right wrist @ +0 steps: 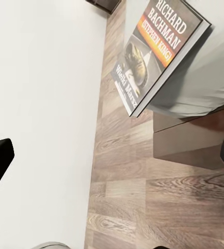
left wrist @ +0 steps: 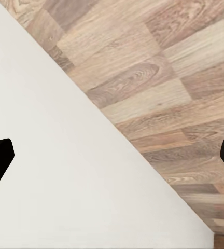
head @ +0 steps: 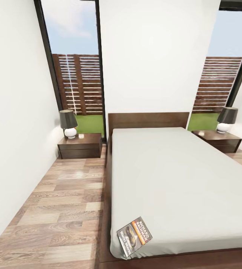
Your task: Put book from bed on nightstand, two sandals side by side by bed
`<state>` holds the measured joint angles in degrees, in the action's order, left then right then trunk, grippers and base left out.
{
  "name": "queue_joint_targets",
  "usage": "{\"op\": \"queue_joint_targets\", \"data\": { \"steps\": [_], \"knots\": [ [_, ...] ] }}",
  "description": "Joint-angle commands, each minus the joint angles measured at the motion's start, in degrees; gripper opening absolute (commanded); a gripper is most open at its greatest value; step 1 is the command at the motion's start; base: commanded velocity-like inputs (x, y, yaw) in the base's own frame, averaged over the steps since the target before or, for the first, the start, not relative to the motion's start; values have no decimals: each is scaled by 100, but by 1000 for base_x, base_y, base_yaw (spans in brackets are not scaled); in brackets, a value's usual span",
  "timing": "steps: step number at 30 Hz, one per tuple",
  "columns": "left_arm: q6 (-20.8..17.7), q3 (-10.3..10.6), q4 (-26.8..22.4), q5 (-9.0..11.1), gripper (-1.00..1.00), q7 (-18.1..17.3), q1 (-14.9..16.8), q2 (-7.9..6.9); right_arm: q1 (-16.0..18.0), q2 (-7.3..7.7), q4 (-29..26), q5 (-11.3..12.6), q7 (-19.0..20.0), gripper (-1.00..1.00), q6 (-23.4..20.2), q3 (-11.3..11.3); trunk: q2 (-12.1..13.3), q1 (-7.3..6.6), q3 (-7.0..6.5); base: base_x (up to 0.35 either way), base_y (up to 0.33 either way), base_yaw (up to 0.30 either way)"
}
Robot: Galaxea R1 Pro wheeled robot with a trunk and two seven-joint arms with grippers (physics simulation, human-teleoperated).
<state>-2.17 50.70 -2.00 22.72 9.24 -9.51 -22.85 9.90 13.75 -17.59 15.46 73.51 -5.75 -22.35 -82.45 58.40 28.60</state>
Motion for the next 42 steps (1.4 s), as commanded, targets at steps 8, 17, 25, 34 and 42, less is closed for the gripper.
{"op": "queue_joint_targets", "data": {
  "steps": [8, 17, 25, 34, 42],
  "knots": [
    [-351, 50, -20, 265, 100, -18, -311, 286, 3, -7, 2, 26, 23, 100, -58, -6, -3, 0, 4, 0, 0, 0],
    [-600, 53, -24, 351, 100, -38, -581, 486, 26, -19, -5, 27, 23, 100, -58, -9, -3, 0, 4, 0, 4, 0],
    [-653, 54, -24, 372, 100, -48, -647, 526, 34, -26, -4, 31, 23, 100, -58, -19, -3, 0, 4, 23, 115, 0],
    [-675, 54, -27, 381, 100, -57, -677, 542, 44, -23, 0, 35, 25, 100, -58, -30, -3, 0, 4, 21, 81, 0],
    [-678, 54, -28, 381, 100, -60, -682, 544, 46, -20, 5, 46, 25, 100, -60, -39, -3, 0, 4, 4, 17, 0]
  ]
}}
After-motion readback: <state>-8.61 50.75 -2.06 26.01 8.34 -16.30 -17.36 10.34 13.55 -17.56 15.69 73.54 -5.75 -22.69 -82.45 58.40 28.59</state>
